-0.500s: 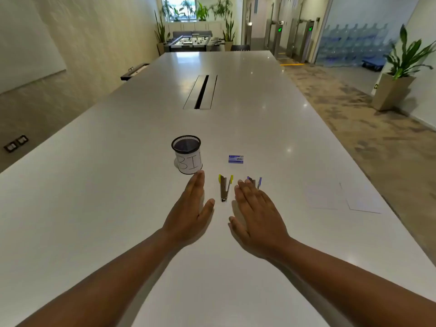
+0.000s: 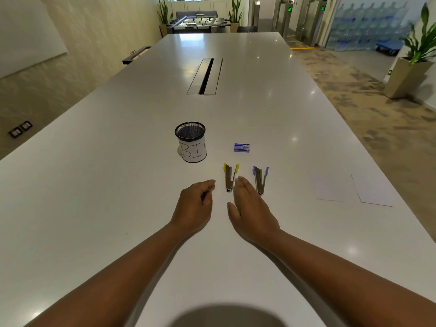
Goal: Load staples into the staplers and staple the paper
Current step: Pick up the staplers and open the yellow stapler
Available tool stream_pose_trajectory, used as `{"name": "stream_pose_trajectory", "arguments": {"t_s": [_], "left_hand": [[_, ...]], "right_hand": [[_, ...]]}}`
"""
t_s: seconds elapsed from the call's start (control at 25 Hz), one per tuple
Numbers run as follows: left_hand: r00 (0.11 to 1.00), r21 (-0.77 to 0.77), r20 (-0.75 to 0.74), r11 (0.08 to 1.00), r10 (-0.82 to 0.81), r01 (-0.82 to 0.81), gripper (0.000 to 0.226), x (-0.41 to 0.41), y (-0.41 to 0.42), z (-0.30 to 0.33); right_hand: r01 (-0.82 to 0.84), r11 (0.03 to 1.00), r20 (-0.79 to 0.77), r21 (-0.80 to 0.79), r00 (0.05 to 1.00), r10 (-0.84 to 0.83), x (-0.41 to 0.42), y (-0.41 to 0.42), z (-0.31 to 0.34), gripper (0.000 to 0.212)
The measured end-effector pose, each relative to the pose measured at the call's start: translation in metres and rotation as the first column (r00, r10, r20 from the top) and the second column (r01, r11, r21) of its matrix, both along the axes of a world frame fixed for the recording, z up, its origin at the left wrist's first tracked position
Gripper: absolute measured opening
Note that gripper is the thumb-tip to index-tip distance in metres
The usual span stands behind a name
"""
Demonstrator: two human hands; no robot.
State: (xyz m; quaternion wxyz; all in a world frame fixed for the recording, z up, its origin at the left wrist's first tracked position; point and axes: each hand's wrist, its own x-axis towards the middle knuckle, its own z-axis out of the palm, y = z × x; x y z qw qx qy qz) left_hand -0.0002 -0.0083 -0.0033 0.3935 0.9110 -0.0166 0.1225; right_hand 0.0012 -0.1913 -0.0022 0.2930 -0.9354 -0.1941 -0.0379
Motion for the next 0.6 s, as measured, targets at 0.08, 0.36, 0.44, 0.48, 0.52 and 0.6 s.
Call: {"name": "stream_pose_trajectory", "arguments": {"t_s": [0.08,0.36,0.44,0.48,0.52,0.6], "left_hand": [[0.993,-0.031,-0.104,0.998,-0.049,0.046,0.055,0.006,-0.006,0.003],[0.977,0.123,-0.164,0.980,-0.138,0.159,0.070,0.025,-0.014,0.000],[0.978,0.117,-0.141,0.978,-0.155,0.172,0.067,0.027,-0.014,-0.001],[0.978,0.088,-0.138,0.981,-0.157,0.170,0.066,0.027,-0.014,-0.003],[0.978,0.060,-0.137,0.984,-0.157,0.166,0.065,0.026,-0.013,-0.004],[0.978,0.007,-0.117,0.984,-0.174,0.176,0.064,0.024,-0.012,-0.004]], "right_hand": [[0.029,0.999,-0.029,0.030,0.999,-0.028,0.007,0.008,0.000,0.063],[0.099,0.980,-0.170,0.173,0.983,-0.070,0.024,0.027,0.008,0.055],[0.090,0.980,-0.161,0.176,0.985,-0.062,0.027,0.029,0.006,0.057],[0.089,0.979,-0.152,0.183,0.986,-0.062,0.028,0.030,0.005,0.054],[0.093,0.977,-0.138,0.194,0.988,-0.067,0.028,0.030,0.003,0.050],[0.128,0.960,-0.094,0.250,0.990,-0.107,0.027,0.030,0.002,0.040]]}}
